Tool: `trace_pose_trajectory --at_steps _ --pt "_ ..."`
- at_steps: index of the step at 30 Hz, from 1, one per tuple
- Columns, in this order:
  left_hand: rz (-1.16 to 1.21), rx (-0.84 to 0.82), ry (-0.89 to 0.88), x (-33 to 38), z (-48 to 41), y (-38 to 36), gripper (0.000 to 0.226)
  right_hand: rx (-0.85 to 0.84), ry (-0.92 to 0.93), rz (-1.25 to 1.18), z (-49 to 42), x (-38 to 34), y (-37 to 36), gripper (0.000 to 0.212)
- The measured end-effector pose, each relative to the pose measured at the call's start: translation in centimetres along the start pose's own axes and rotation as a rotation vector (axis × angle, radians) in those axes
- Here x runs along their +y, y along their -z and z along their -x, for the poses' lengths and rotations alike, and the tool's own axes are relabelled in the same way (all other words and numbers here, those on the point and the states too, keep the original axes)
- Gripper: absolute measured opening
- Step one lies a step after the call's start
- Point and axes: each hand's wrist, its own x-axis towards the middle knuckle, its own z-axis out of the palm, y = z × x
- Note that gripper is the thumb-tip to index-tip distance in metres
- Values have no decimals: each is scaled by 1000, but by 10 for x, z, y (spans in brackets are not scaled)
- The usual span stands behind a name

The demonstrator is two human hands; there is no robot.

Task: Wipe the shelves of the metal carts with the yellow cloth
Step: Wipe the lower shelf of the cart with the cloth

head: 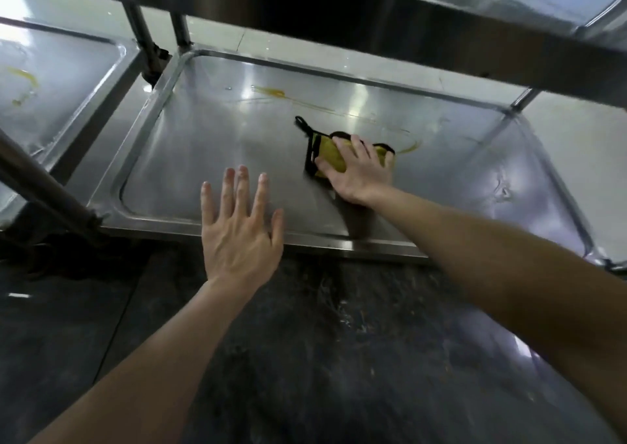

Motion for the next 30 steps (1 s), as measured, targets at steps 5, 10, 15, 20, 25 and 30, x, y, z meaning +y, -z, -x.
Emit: trace_pose_trajectory --at_steps 5,10,15,20,25,30 --pt "30 -106 71 7 -3 9 82 -6 123 9 12 12 15 85" --pt "81 -111 -32 53 -10 11 74 67 81 -39 13 6 -8 75" --pt "53 -37 7 62 -14 -6 72 127 132 -51 121 21 -25 76" --pt "45 -30 -6 61 -15 -6 74 152 106 -38 41 31 -7 78" --pt "36 -51 8 60 -14 -4 73 87 49 -51 6 41 5 80" --pt "21 -11 -11 61 -11 -6 76 124 116 -6 139 63 -26 77"
